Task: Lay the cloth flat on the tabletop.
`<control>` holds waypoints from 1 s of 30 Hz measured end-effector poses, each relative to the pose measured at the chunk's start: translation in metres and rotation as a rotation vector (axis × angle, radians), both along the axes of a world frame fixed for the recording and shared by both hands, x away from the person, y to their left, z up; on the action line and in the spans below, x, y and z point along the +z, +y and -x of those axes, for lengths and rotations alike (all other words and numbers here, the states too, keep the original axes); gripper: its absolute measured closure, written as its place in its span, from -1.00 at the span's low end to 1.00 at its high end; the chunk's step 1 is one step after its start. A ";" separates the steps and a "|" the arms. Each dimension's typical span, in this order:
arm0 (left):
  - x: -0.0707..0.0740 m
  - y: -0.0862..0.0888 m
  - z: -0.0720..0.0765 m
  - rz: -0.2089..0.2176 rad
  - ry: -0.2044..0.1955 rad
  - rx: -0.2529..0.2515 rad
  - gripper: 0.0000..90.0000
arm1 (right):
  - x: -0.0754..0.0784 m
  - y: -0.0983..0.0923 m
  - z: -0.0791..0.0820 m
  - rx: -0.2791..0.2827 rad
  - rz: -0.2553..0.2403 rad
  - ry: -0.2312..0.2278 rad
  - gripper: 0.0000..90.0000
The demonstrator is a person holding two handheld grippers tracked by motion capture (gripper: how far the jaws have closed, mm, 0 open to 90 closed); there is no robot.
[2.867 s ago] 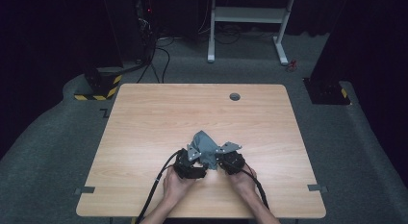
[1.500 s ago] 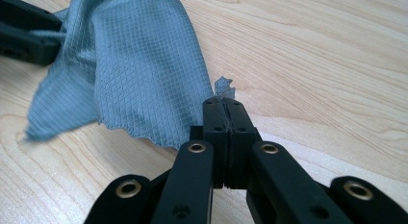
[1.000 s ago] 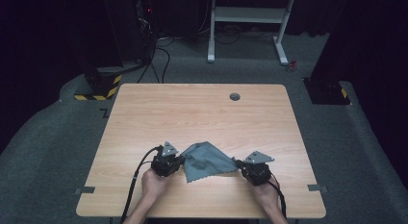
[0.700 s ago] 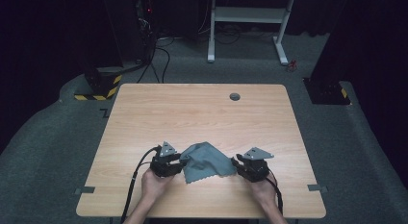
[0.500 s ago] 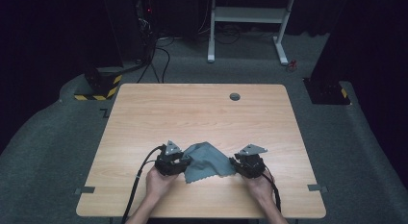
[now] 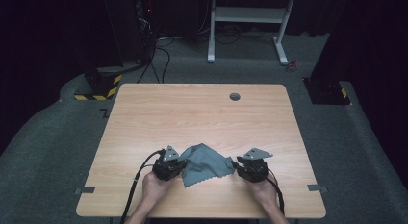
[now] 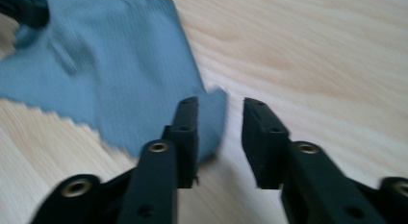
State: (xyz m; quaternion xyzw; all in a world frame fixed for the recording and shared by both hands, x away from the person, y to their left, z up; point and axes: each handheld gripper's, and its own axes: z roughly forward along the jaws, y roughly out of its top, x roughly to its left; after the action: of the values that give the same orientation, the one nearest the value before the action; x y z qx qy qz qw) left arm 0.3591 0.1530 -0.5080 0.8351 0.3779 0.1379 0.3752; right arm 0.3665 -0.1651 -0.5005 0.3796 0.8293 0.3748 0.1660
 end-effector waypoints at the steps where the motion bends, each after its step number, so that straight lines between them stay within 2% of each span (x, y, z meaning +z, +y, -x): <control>1: 0.000 0.000 0.000 0.000 0.000 0.000 0.93 | 0.000 0.000 0.000 0.000 0.000 0.000 0.43; 2: 0.000 0.000 0.000 0.001 0.003 -0.005 0.93 | 0.001 0.013 -0.006 0.016 0.004 -0.006 0.34; 3: 0.000 -0.001 0.001 0.002 0.001 -0.006 0.93 | 0.000 0.019 -0.009 0.016 0.011 -0.007 0.32; 6: 0.000 0.001 0.002 -0.002 -0.005 -0.011 0.93 | -0.003 0.028 -0.017 0.016 0.040 0.009 0.36; 7: 0.001 0.001 0.003 0.008 -0.002 -0.010 0.93 | -0.005 0.031 -0.019 0.012 0.066 0.015 0.49; 8: 0.002 0.002 0.004 0.017 -0.007 -0.011 0.93 | -0.009 0.034 -0.023 0.018 0.125 0.031 0.79; 9: 0.003 0.003 0.005 0.019 -0.012 -0.011 0.93 | -0.011 0.033 -0.022 0.021 0.135 0.023 0.93; 10: 0.004 0.003 0.005 0.021 -0.017 -0.013 0.93 | -0.011 0.031 -0.020 0.020 0.141 0.016 0.97; 16: 0.003 0.001 0.006 0.020 -0.028 -0.025 0.94 | -0.004 0.013 -0.009 0.032 0.135 0.007 0.97; 19: 0.001 0.000 0.010 0.009 -0.002 -0.047 0.94 | -0.005 0.008 -0.006 0.041 0.131 0.031 0.95; 20: 0.001 0.001 0.011 0.009 0.013 -0.057 0.92 | -0.005 0.005 -0.003 0.046 0.120 0.036 0.75; 21: 0.001 0.001 0.011 0.009 0.013 -0.057 0.89 | -0.005 0.005 -0.003 0.046 0.120 0.036 0.75; 22: 0.002 0.003 0.012 0.015 0.015 -0.054 0.89 | -0.003 0.005 -0.002 0.042 0.098 0.034 0.67; 23: 0.003 0.004 0.012 0.025 0.015 -0.048 0.80 | 0.000 0.006 -0.002 0.037 0.080 0.026 0.65; 24: 0.006 0.008 0.010 0.045 0.003 -0.039 0.66 | 0.007 0.011 -0.005 0.047 0.042 0.013 0.61; 25: 0.008 0.009 0.010 0.053 -0.006 -0.031 0.59 | 0.009 0.015 -0.008 0.055 0.028 0.012 0.58; 26: 0.008 0.009 0.010 0.053 -0.006 -0.031 0.51 | 0.009 0.015 -0.008 0.055 0.028 0.012 0.58; 27: 0.012 0.014 0.009 0.074 -0.026 0.001 0.42 | 0.012 0.028 -0.015 0.064 0.018 0.010 0.51; 28: 0.014 0.017 0.007 0.087 -0.029 0.017 0.36 | 0.011 0.034 -0.020 0.068 0.017 0.017 0.49; 30: 0.015 0.020 0.003 0.100 -0.018 0.044 0.30 | 0.009 0.046 -0.030 0.075 0.004 0.044 0.47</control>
State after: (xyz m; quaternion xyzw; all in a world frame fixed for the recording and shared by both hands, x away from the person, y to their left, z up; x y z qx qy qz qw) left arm 0.3563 0.1734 -0.4926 0.8056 0.3992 0.1347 0.4165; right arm 0.3968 -0.1187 -0.4920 0.3562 0.8471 0.3706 0.1346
